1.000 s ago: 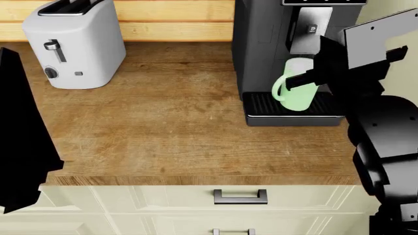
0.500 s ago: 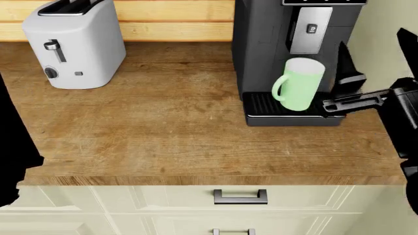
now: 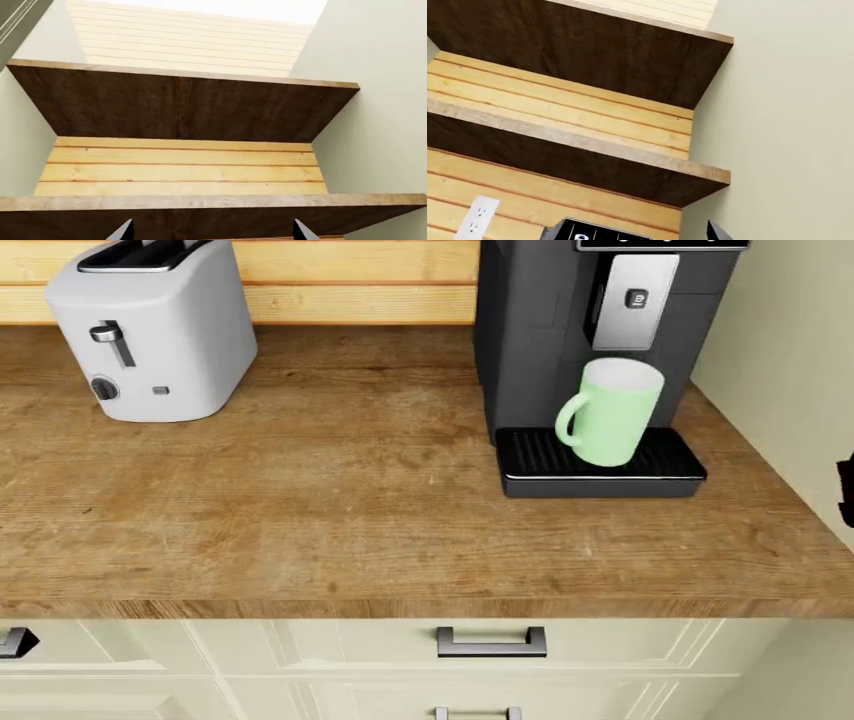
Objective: Pick the mug from the cabinet, place it under the coffee machine dispenser, and press the start button.
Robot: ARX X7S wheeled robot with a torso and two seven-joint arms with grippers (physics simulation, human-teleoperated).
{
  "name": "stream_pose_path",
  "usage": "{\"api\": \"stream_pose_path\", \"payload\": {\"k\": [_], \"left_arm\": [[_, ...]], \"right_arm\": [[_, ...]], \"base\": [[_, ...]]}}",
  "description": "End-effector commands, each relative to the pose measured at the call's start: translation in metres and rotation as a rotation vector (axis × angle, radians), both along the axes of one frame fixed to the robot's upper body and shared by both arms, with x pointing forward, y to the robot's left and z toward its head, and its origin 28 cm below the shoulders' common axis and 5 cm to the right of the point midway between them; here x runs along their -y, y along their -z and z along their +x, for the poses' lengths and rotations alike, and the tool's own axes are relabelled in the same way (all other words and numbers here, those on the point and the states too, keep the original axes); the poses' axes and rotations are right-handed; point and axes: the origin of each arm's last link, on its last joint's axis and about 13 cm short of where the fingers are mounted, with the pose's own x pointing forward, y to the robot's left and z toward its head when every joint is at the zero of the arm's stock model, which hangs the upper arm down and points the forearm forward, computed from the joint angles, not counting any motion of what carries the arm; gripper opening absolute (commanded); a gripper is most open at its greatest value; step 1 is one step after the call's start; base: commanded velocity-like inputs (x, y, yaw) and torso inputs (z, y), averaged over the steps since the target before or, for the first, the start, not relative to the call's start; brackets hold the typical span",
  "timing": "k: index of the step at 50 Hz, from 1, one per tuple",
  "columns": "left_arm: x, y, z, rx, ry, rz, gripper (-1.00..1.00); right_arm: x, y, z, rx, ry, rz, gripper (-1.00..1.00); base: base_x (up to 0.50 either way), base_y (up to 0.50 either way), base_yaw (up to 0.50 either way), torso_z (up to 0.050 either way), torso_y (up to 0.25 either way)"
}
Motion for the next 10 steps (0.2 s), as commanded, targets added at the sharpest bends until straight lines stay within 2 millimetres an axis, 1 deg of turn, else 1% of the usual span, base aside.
{"api": "stream_pose_path", "payload": {"k": [1, 10], "left_arm": [[-0.009, -0.012, -0.012, 0.059, 0.01, -0.048, 1.0], [-0.014, -0.018, -0.022, 0.091, 0.023, -0.102, 1.0]], "right_arm": [[-0.005, -0.006, -0.014, 0.12, -0.052, 0.038, 1.0], [-0.003, -0.009, -0.03, 0.174, -0.074, 0.043, 1.0]], "base": [[0.0, 0.0, 0.0, 0.0, 0.0], [0.0, 0.0, 0.0, 0.0, 0.0]]}}
